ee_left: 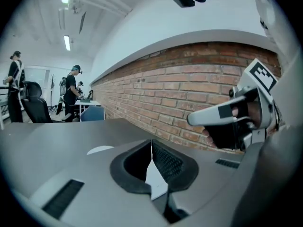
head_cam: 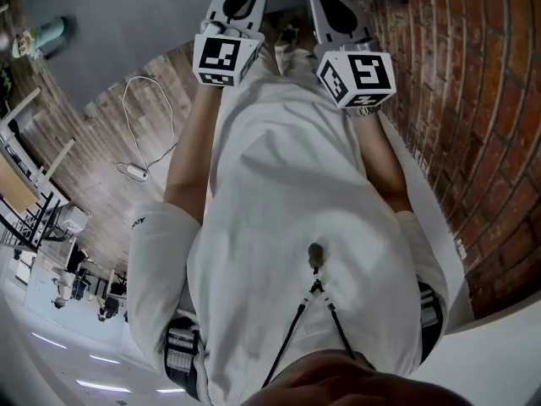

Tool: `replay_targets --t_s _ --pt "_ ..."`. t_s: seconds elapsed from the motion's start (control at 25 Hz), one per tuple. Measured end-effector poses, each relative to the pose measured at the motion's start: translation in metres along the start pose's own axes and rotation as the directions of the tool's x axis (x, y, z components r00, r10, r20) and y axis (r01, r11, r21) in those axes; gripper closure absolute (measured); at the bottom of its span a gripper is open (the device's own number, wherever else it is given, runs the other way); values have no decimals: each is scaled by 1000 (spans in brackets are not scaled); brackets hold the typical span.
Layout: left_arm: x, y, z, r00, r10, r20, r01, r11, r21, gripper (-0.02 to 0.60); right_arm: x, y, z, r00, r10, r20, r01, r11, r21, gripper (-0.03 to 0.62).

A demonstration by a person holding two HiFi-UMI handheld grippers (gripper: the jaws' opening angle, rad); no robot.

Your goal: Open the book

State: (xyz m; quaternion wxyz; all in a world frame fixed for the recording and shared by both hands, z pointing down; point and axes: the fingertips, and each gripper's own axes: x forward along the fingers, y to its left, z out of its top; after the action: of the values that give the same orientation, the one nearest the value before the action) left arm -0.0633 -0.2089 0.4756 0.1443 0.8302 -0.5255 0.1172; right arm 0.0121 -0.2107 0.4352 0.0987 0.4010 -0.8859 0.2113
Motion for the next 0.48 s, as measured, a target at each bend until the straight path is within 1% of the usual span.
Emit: replay_targets --t_s 0.2,0.32,0.48 --pt "-17 -9 50 995 -3 97 3 1000 3 557 -7 2 22 999 -1 43 2 1000 -29 556" --pt "-31 -18 73 991 -12 130 11 1000 11 557 -14 9 37 998 7 63 -4 999 -53 556" --pt "-46 -25 105 980 -33 194 29 999 22 557 -24 15 60 994 10 105 -2 997 -76 556"
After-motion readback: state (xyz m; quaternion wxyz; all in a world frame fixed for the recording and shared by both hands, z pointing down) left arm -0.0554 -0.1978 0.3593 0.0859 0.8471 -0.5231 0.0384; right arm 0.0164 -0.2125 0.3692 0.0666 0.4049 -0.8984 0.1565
